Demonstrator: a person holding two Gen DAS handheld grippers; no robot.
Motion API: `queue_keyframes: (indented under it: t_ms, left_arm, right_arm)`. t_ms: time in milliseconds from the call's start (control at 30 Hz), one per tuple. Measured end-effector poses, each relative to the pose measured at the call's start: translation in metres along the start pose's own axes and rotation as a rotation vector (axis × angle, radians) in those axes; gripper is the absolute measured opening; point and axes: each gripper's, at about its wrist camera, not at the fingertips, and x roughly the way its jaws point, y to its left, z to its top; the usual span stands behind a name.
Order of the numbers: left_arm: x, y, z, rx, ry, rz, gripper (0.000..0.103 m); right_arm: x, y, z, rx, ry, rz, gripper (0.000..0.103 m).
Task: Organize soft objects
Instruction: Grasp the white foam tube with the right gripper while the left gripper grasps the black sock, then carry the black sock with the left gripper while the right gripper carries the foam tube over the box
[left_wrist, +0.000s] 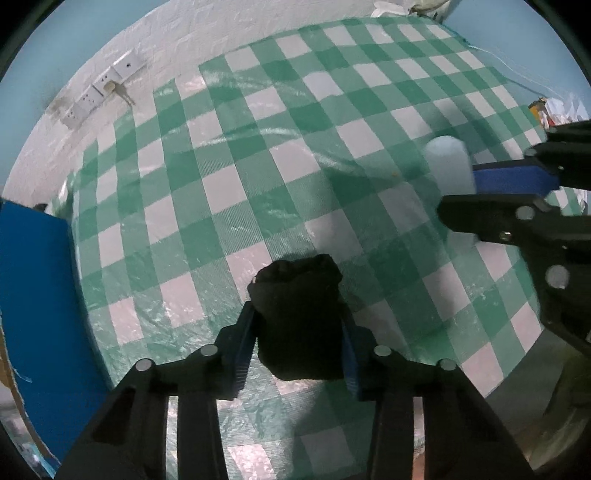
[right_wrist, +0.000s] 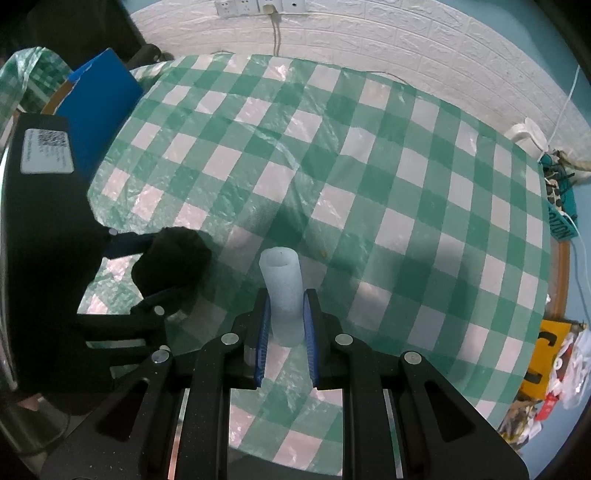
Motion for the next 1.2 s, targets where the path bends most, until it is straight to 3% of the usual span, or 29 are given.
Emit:
queue_keyframes:
  t_ms: [667, 1200]
  left_arm:
    - [-0.071, 0.065, -0.004, -0.103, -0.159, 0.131, 0.040]
    - [-0.121, 0.113, -0.032, -0.176, -0.233, 0.190, 0.040]
  right_arm:
    - [-0.049, 0.034, 0.035, -0.058, -0.120, 0.034, 0.016]
    - [-0.090, 0.098, 0.060, -0.188, -0.202, 0.086, 0.016]
